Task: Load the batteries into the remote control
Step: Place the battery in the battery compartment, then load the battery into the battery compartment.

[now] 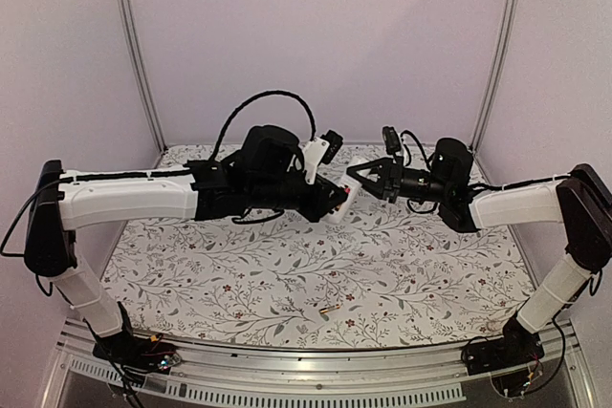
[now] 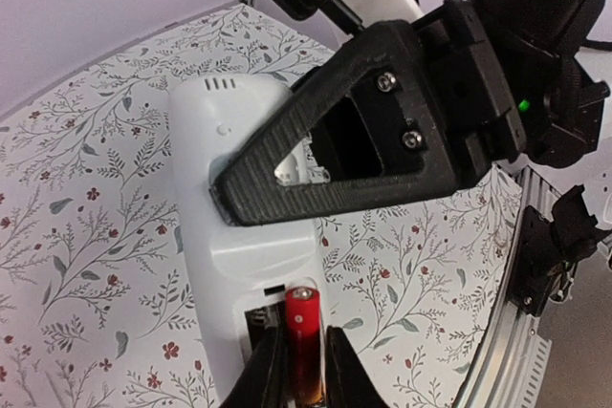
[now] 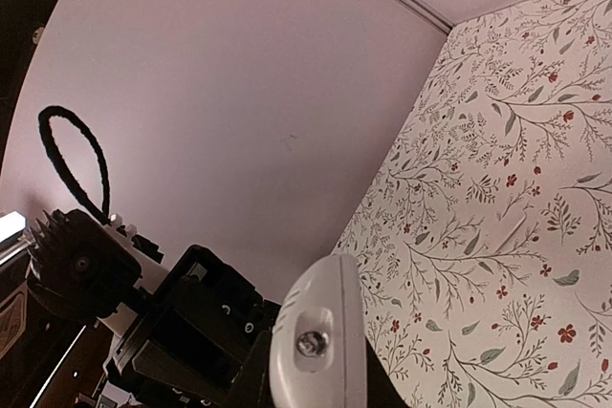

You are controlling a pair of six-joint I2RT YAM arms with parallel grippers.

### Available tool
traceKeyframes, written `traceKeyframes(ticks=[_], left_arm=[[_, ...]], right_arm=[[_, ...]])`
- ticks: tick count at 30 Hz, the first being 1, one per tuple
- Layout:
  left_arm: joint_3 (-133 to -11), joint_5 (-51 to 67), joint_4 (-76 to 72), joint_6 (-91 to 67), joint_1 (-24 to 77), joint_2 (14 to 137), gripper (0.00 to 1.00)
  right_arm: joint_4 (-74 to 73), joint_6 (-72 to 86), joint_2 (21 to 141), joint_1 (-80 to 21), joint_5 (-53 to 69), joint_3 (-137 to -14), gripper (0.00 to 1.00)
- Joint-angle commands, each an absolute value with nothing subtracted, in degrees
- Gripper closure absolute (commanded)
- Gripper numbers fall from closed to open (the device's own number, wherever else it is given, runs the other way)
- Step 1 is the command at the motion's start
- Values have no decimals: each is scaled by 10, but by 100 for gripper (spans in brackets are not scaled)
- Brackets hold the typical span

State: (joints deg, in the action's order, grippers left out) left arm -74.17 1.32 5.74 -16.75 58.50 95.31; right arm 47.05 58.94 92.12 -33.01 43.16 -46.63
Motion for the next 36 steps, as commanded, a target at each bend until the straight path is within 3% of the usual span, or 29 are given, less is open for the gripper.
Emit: traceKeyframes(ticks=[1,7,16,36], left_arm=[[-747,2,112,-163,591,969,82],[-749,2,115,-163,591,968,79],[-760,-25,120,-154,591,957,63],[-780,-66,150,-127,593,907,44]], right_arm=[[519,597,908,-334,437,-469,100],[519,597,909,-333,439,-469,100],[522,600,911,-333,439,-467,100],[523,598,916,-332,433,-463,100]])
